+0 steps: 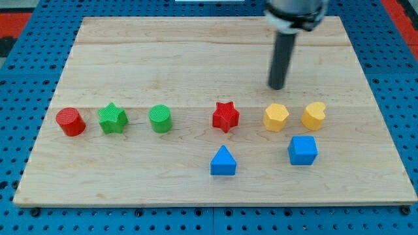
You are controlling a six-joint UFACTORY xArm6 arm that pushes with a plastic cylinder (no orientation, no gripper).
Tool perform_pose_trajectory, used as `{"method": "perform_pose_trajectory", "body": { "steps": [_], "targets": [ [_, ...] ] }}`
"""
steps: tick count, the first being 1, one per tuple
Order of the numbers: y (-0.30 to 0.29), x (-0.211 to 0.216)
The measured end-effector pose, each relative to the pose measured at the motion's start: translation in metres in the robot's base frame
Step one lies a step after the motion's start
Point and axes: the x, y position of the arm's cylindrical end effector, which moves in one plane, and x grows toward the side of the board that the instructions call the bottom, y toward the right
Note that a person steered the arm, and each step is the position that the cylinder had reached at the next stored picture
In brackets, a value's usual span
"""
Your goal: Move the blue cube to the right of yellow heart
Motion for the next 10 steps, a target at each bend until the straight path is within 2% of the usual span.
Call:
{"method": "perform_pose_trajectory", "body": {
  "steps": [1,2,3,4,5,6,7,9,10],
  "targets": [
    [0.11,0.033],
    [0.122,0.142],
    [0.03,0.185],
    [-0.082,0.187],
    [-0.09,0.163],
    [-0.042,0.149],
    [-0.005,0.158],
    [0.008,0.177],
    [0.024,0.152]
  ]
}}
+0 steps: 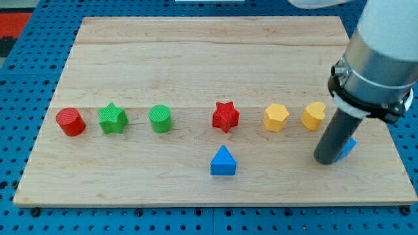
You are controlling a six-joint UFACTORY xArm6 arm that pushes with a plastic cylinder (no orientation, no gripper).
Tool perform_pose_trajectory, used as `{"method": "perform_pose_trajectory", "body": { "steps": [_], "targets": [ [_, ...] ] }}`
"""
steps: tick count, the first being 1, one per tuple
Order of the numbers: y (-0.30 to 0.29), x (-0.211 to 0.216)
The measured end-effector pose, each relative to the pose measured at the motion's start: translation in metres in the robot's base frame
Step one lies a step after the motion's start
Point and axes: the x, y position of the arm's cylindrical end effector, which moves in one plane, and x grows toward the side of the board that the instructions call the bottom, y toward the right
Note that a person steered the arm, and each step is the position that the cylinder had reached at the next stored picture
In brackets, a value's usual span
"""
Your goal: Move the blue cube to the right of yellow heart
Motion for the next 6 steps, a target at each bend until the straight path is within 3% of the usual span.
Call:
{"method": "perform_pose_trajectory", "body": {
  "steps": [2,3,4,6],
  "targets": [
    [0.004,-0.021],
    [-0.01,0.005],
    [0.019,0.012],
    [0.026,-0.031]
  ]
}}
